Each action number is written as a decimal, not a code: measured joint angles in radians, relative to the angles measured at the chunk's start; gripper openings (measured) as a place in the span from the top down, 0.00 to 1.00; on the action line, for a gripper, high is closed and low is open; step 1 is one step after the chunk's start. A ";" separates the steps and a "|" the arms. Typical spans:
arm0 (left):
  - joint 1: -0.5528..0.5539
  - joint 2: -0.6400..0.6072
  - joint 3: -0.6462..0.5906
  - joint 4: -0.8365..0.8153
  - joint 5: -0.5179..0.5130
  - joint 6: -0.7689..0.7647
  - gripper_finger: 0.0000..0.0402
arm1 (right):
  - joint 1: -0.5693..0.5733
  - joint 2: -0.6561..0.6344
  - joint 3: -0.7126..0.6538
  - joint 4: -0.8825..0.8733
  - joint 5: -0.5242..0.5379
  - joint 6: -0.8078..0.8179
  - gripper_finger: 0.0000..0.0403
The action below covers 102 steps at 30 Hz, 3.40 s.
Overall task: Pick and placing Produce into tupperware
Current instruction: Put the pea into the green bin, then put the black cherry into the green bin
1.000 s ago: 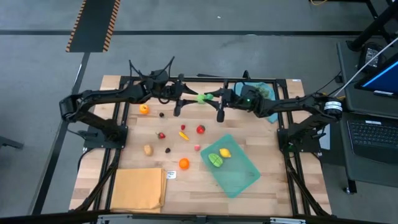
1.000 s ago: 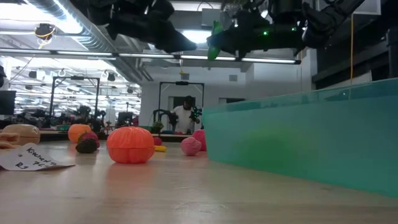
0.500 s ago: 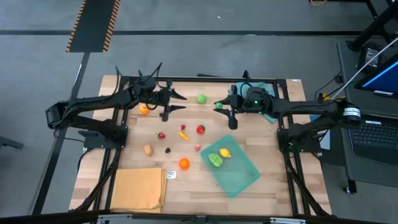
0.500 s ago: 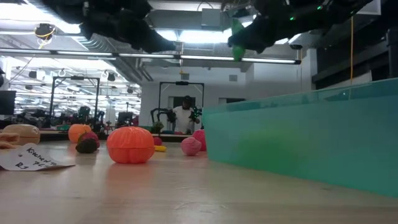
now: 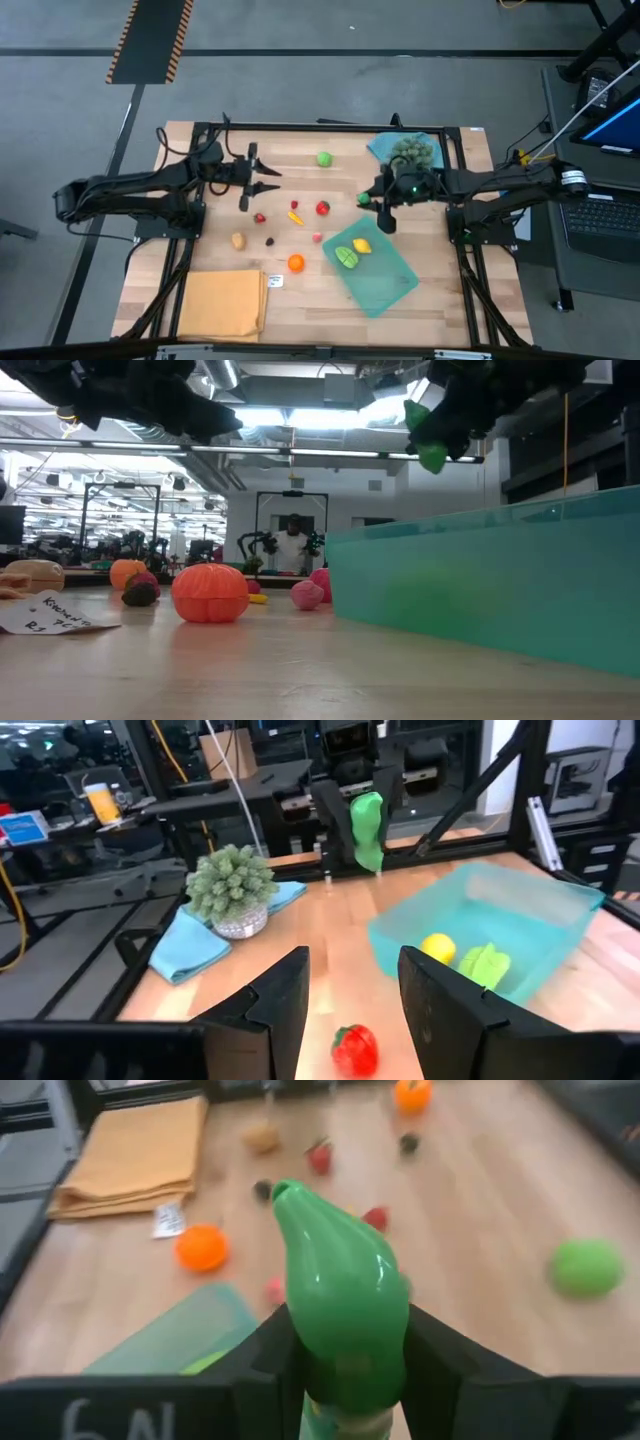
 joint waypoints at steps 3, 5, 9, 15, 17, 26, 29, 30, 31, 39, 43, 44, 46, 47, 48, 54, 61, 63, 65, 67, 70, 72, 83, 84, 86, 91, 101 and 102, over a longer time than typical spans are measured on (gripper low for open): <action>-0.018 -0.018 -0.017 -0.001 0.000 -0.014 0.62 | 0.051 0.000 0.000 -0.039 0.003 0.098 0.70; -0.028 -0.023 -0.027 0.001 -0.001 -0.014 0.61 | 0.088 0.000 0.000 -0.072 0.028 0.160 0.70; -0.041 -0.023 -0.043 -0.001 -0.008 -0.014 0.60 | 0.166 0.001 0.006 -0.177 0.091 0.279 0.70; -0.041 -0.023 -0.048 0.000 -0.009 -0.014 0.59 | 0.263 0.078 0.095 -0.335 0.134 0.425 0.70; -0.041 -0.023 -0.048 0.000 -0.010 -0.014 0.59 | 0.281 0.123 0.133 -0.399 0.133 0.464 0.70; -0.041 -0.022 -0.048 -0.003 -0.010 -0.012 0.59 | 0.347 0.321 0.225 -0.529 0.000 0.588 0.70; -0.041 -0.022 -0.048 -0.004 -0.010 -0.011 0.59 | 0.370 0.359 0.232 -0.529 -0.040 0.634 0.70; -0.041 -0.022 -0.048 -0.004 -0.010 -0.011 0.59 | 0.377 0.367 0.233 -0.528 -0.050 0.656 0.70; -0.040 -0.022 -0.048 -0.004 -0.010 -0.011 0.59 | 0.385 0.375 0.234 -0.525 -0.063 0.675 0.70; -0.041 -0.022 -0.048 -0.006 -0.011 -0.011 0.59 | 0.448 0.459 0.235 -0.463 -0.140 0.789 0.70; -0.041 -0.022 -0.048 -0.006 -0.011 -0.012 0.59 | 0.462 0.504 0.235 -0.439 -0.140 0.792 0.70; -0.041 -0.022 -0.048 -0.006 -0.011 -0.012 0.59 | 0.461 0.512 0.235 -0.439 -0.140 0.792 0.70; -0.041 -0.022 -0.048 -0.006 -0.011 -0.015 0.59 | 0.460 0.531 0.235 -0.439 -0.139 0.792 0.70; -0.041 -0.022 -0.048 -0.007 -0.011 -0.017 0.59 | 0.460 0.539 0.235 -0.440 -0.138 0.790 0.69; -0.041 -0.022 -0.048 -0.008 -0.011 -0.019 0.59 | 0.460 0.545 0.235 -0.439 -0.137 0.787 0.68; -0.041 -0.021 -0.048 -0.027 -0.011 -0.020 0.59 | 0.452 0.552 0.235 -0.433 -0.112 0.763 0.61; -0.041 -0.021 -0.048 -0.030 -0.011 -0.019 0.59 | 0.449 0.547 0.234 -0.418 -0.105 0.676 0.59; -0.041 -0.021 -0.048 -0.030 -0.011 -0.019 0.59 | 0.448 0.529 0.234 -0.406 -0.101 0.655 0.59; -0.041 -0.021 -0.048 -0.030 -0.011 -0.019 0.59 | 0.442 0.498 0.234 -0.406 -0.096 0.653 0.59; -0.041 -0.021 -0.048 -0.030 -0.011 -0.019 0.59 | 0.440 0.458 0.234 -0.406 -0.060 0.635 0.59; -0.040 -0.021 -0.048 -0.030 -0.011 -0.014 0.59 | 0.441 0.392 0.235 -0.406 0.063 0.587 0.59; -0.040 -0.021 -0.048 -0.030 -0.011 -0.015 0.59 | 0.440 0.355 0.235 -0.403 0.153 0.544 0.59; -0.040 -0.021 -0.048 -0.030 -0.011 -0.019 0.59 | 0.404 0.318 0.235 -0.344 0.430 0.382 0.59; -0.041 -0.021 -0.048 -0.030 -0.011 -0.019 0.59 | 0.396 0.321 0.235 -0.334 0.431 0.370 0.59; -0.041 -0.021 -0.048 -0.030 -0.011 -0.019 0.59 | 0.381 0.324 0.235 -0.293 0.431 0.351 0.59; -0.040 -0.021 -0.048 -0.029 -0.011 -0.013 0.59 | 0.324 0.324 0.235 -0.224 0.431 0.345 0.59; 0.019 -0.021 -0.048 -0.030 -0.012 -0.087 0.59 | 0.219 0.324 0.110 0.251 0.415 0.004 0.59; 0.030 -0.021 -0.048 -0.030 -0.016 -0.098 0.59 | 0.209 0.324 0.092 0.292 0.405 -0.019 0.59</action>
